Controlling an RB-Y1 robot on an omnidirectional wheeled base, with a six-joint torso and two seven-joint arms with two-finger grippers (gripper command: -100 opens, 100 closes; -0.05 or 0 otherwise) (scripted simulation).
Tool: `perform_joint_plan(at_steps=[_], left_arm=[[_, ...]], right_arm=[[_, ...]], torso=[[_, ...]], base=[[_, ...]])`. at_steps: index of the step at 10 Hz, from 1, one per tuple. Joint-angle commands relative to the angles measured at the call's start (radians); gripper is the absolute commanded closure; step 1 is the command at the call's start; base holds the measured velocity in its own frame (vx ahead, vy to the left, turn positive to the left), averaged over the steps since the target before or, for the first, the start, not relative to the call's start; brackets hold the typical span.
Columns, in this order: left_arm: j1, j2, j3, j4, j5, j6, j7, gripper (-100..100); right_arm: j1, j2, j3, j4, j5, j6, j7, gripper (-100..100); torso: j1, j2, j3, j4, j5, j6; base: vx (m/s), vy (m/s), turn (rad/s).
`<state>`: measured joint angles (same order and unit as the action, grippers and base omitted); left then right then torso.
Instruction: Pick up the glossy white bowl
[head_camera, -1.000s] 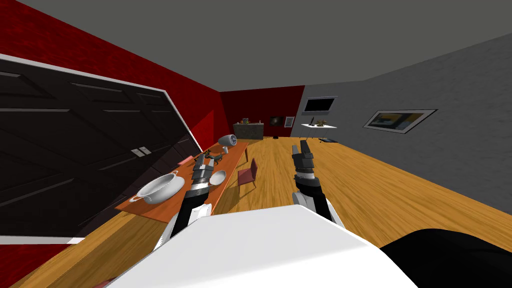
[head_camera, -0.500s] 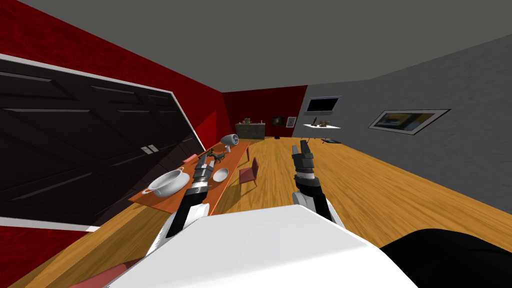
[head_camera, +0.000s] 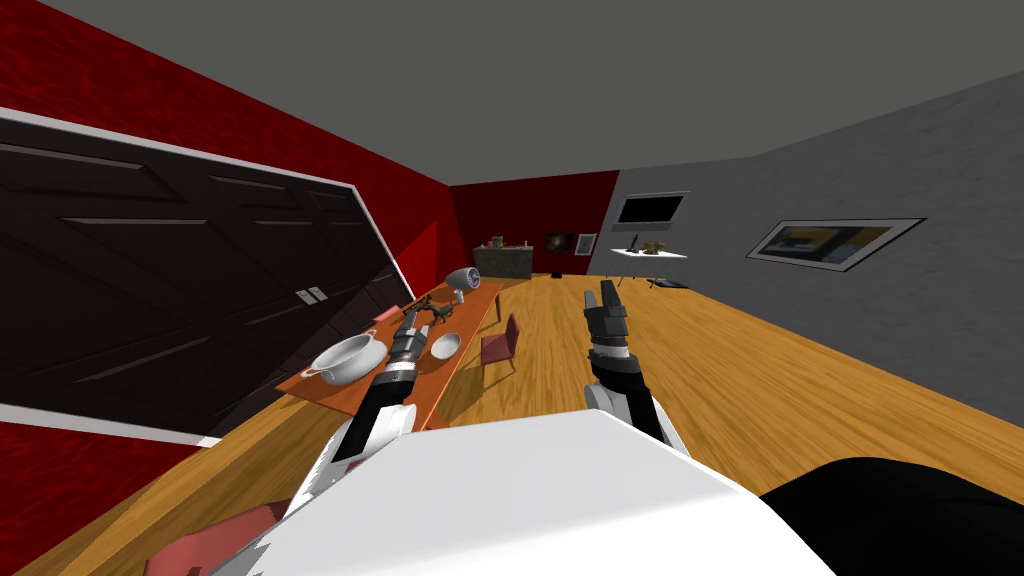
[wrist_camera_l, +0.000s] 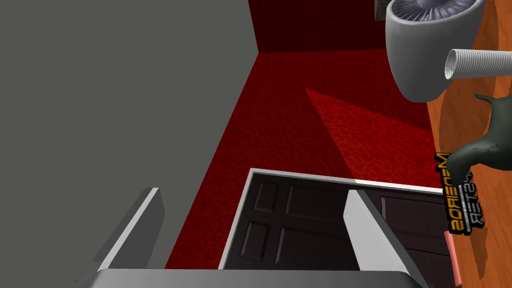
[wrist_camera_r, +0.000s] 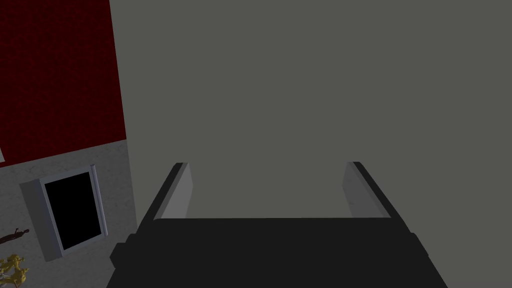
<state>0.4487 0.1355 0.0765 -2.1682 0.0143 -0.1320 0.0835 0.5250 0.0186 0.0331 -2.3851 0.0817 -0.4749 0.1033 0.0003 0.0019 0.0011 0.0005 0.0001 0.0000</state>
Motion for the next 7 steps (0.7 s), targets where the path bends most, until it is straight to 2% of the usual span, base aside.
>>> perform_joint_plan(at_steps=[1, 7], left_arm=[[-0.004, 0.006, 0.005, 0.004, 0.008, 0.044, -0.003, -100], [-0.032, 0.029, 0.03, 0.031, 0.056, 0.215, -0.022, -100]], right_arm=[[0.0, 0.0, 0.0, 0.0, 0.0, 0.0, 0.0, 0], [0.0, 0.0, 0.0, 0.0, 0.0, 0.0, 0.0, 0]], torso=[[0.0, 0.0, 0.0, 0.0, 0.0, 0.0], [0.0, -0.001, -0.001, 0.0, 0.0, 0.0]], base=[[-0.026, 0.002, 0.025], [-0.019, 0.007, 0.033]])
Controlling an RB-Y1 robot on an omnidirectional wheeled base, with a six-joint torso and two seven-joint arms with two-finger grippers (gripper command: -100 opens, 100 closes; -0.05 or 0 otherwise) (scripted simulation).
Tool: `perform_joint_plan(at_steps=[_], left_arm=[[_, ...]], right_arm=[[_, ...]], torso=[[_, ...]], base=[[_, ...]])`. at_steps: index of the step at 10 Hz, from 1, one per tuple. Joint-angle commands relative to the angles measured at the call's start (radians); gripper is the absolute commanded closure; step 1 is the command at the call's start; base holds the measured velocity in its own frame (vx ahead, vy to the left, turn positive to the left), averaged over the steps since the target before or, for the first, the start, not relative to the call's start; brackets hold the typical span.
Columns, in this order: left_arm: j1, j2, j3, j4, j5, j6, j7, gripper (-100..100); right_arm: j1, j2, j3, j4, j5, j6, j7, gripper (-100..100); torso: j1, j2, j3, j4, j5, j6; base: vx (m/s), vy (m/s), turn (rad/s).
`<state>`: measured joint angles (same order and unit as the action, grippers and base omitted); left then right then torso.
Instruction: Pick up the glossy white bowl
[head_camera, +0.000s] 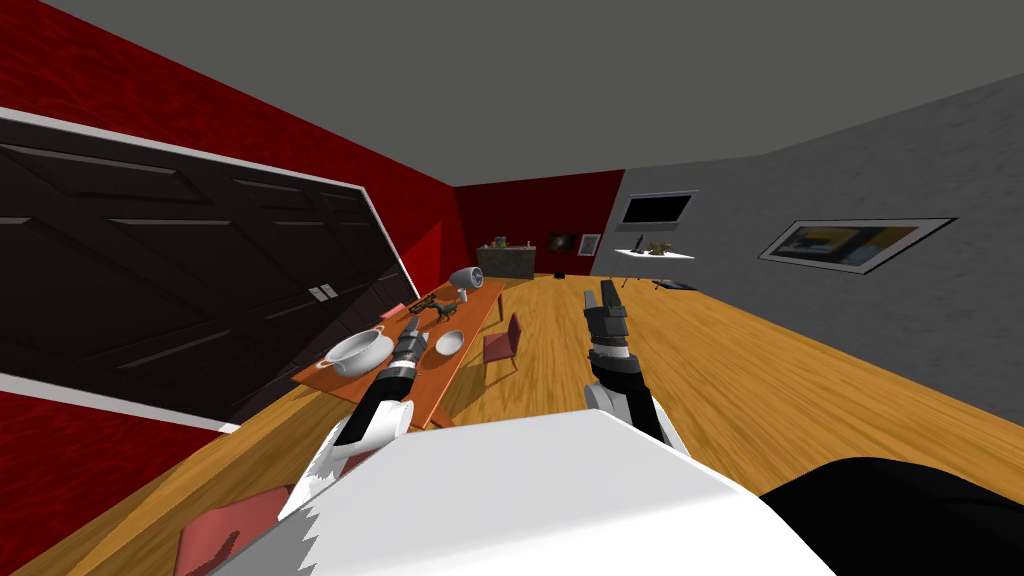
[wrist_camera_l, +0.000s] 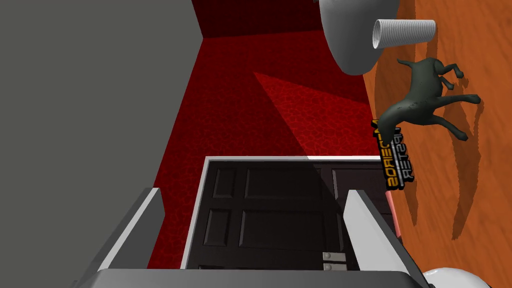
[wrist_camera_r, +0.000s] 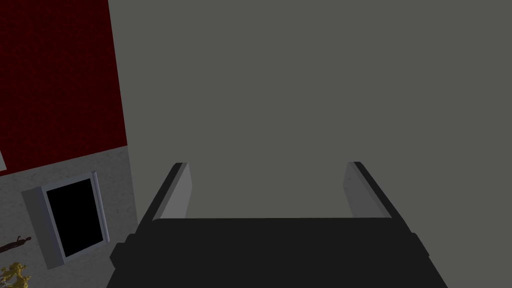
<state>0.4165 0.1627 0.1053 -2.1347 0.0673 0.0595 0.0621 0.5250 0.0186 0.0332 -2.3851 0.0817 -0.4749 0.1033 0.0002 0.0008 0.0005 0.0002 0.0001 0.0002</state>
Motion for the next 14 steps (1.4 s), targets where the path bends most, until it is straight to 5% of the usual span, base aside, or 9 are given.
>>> perform_joint_plan(at_steps=[1, 14], left_arm=[[-0.009, 0.008, 0.011, 0.008, 0.02, 0.05, -0.006, -100], [-0.058, 0.034, 0.058, 0.073, 0.101, 0.392, -0.029, -100]], right_arm=[[0.0, 0.0, 0.0, 0.0, 0.0, 0.0, 0.0, 0], [0.0, 0.0, 0.0, 0.0, 0.0, 0.0, 0.0, 0]], torso=[[0.0, 0.0, 0.0, 0.0, 0.0, 0.0], [0.0, -0.002, -0.001, 0.0, 0.0, 0.0]], base=[[-0.012, 0.008, 0.038], [0.004, 0.006, 0.01]])
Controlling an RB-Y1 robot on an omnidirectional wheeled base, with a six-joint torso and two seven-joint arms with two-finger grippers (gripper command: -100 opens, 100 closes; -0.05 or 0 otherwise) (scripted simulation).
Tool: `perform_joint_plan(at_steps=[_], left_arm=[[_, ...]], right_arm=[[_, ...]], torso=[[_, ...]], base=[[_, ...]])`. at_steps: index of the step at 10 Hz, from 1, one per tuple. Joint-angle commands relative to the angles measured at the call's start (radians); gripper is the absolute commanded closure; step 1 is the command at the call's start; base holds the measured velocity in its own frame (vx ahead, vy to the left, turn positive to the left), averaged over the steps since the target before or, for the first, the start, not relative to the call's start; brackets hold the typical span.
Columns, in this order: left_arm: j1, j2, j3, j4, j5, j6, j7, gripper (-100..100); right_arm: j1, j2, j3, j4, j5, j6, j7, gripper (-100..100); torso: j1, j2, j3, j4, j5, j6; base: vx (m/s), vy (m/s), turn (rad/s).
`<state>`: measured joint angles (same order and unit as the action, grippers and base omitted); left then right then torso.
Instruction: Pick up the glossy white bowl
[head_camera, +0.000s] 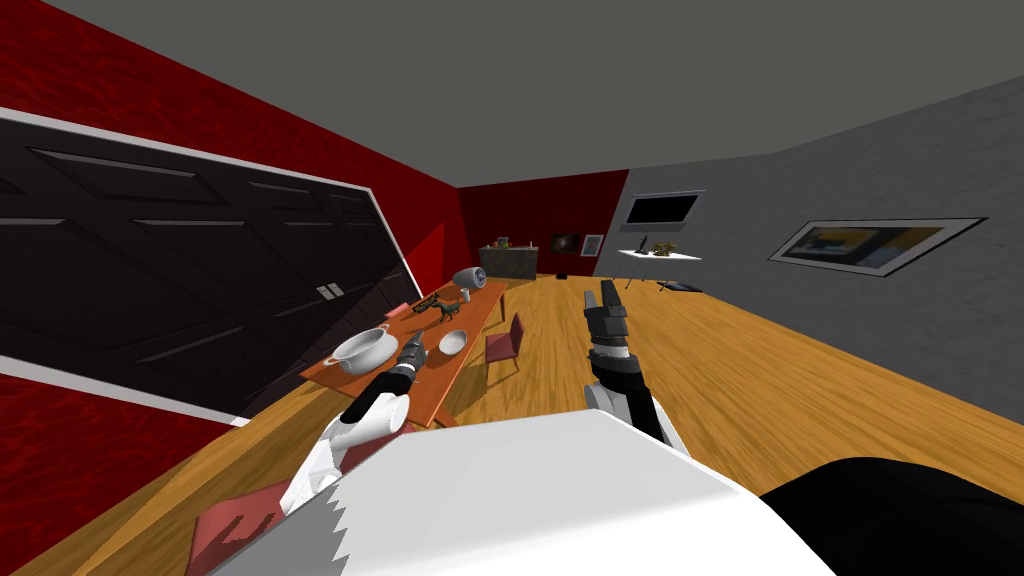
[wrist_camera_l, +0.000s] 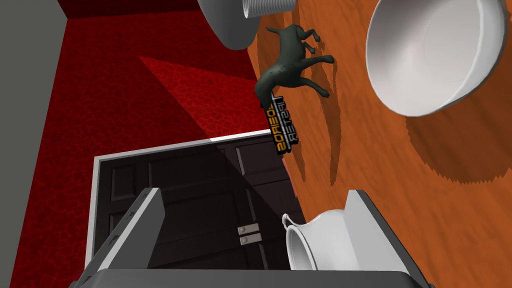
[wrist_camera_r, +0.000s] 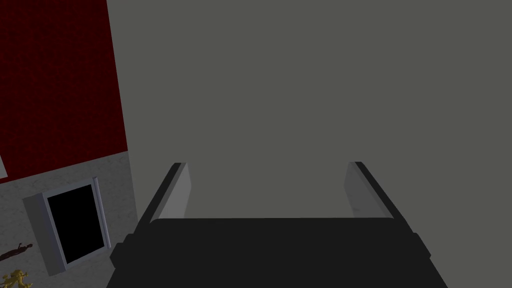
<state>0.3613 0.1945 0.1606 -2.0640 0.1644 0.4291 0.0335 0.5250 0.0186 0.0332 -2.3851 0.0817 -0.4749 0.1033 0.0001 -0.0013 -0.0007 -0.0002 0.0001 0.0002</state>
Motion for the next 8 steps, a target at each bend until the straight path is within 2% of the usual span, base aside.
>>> perform_joint_plan(at_steps=[1, 2, 8], left_arm=[[-0.003, 0.003, 0.003, 0.002, 0.003, 0.03, 0.0, -100], [-0.012, 0.007, 0.012, 0.017, 0.019, 0.072, -0.003, -100], [-0.037, 0.019, 0.04, 0.065, 0.061, 0.247, -0.007, -100]], right_arm=[[0.0, 0.0, 0.0, 0.0, 0.0, 0.0, 0.0, 0], [0.0, 0.0, 0.0, 0.0, 0.0, 0.0, 0.0, 0], [0.0, 0.0, 0.0, 0.0, 0.0, 0.0, 0.0, 0]], torso=[[0.0, 0.0, 0.0, 0.0, 0.0, 0.0], [0.0, 0.0, 0.0, 0.0, 0.0, 0.0], [0.0, -0.001, -0.001, 0.0, 0.0, 0.0]], base=[[0.008, 0.003, 0.0], [0.015, 0.005, -0.006], [0.034, 0.008, -0.016]])
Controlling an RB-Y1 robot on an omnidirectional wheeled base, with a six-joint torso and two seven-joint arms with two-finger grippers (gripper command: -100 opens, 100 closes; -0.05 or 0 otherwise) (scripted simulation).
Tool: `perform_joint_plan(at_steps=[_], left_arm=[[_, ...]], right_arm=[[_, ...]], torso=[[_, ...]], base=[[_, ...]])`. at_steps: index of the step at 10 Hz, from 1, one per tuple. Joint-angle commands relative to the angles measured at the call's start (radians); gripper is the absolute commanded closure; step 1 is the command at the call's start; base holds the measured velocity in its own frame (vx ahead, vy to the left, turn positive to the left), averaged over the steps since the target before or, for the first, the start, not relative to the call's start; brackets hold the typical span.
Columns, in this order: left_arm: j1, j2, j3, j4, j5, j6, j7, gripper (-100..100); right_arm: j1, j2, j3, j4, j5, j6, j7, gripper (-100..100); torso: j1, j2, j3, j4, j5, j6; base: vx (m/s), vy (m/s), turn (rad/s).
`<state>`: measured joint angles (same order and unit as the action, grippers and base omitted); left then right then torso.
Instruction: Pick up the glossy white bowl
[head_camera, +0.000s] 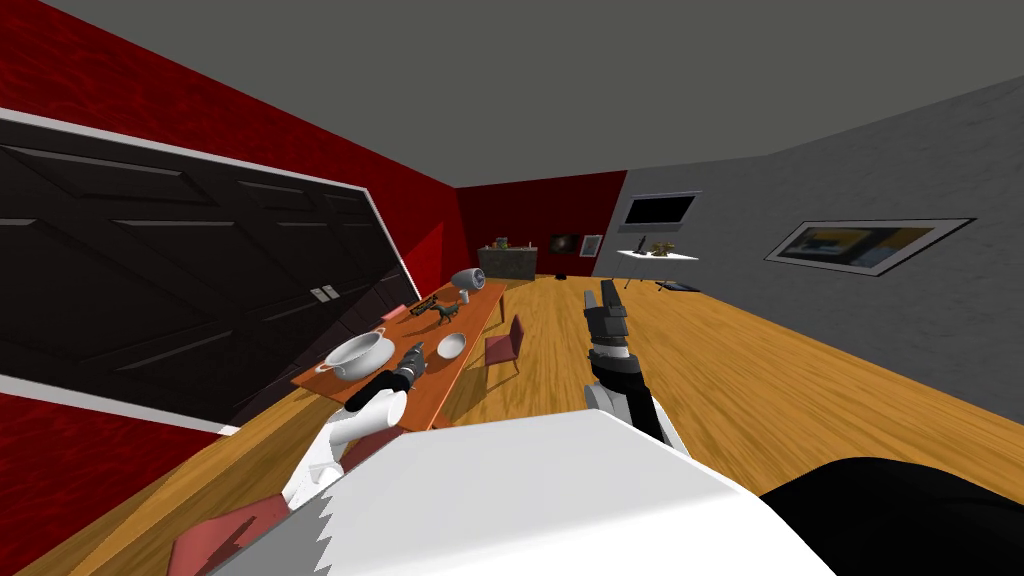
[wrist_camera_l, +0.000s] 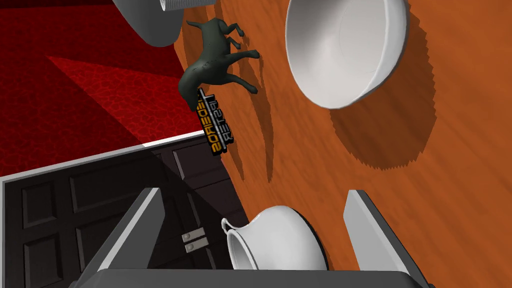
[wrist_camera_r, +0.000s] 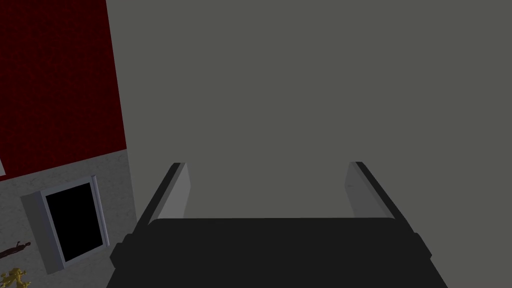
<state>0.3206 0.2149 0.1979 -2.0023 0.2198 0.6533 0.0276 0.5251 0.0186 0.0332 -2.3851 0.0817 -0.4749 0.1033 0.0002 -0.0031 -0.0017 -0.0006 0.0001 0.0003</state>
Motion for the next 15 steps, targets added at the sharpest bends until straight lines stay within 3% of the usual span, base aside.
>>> perform_joint_plan(at_steps=[1, 15], left_arm=[[0.004, -0.002, 0.002, 0.003, 0.005, 0.04, -0.001, -100], [-0.039, 0.031, 0.061, 0.141, 0.081, 0.396, 0.011, -100]], right_arm=[[0.0, 0.0, 0.0, 0.0, 0.0, 0.0, 0.0, 0], [0.0, 0.0, 0.0, 0.0, 0.0, 0.0, 0.0, 0]], torso=[[0.0, 0.0, 0.0, 0.0, 0.0, 0.0], [0.0, -0.003, -0.002, -0.001, 0.0, 0.0]], base=[[0.038, 0.003, -0.019], [0.064, 0.009, -0.048]])
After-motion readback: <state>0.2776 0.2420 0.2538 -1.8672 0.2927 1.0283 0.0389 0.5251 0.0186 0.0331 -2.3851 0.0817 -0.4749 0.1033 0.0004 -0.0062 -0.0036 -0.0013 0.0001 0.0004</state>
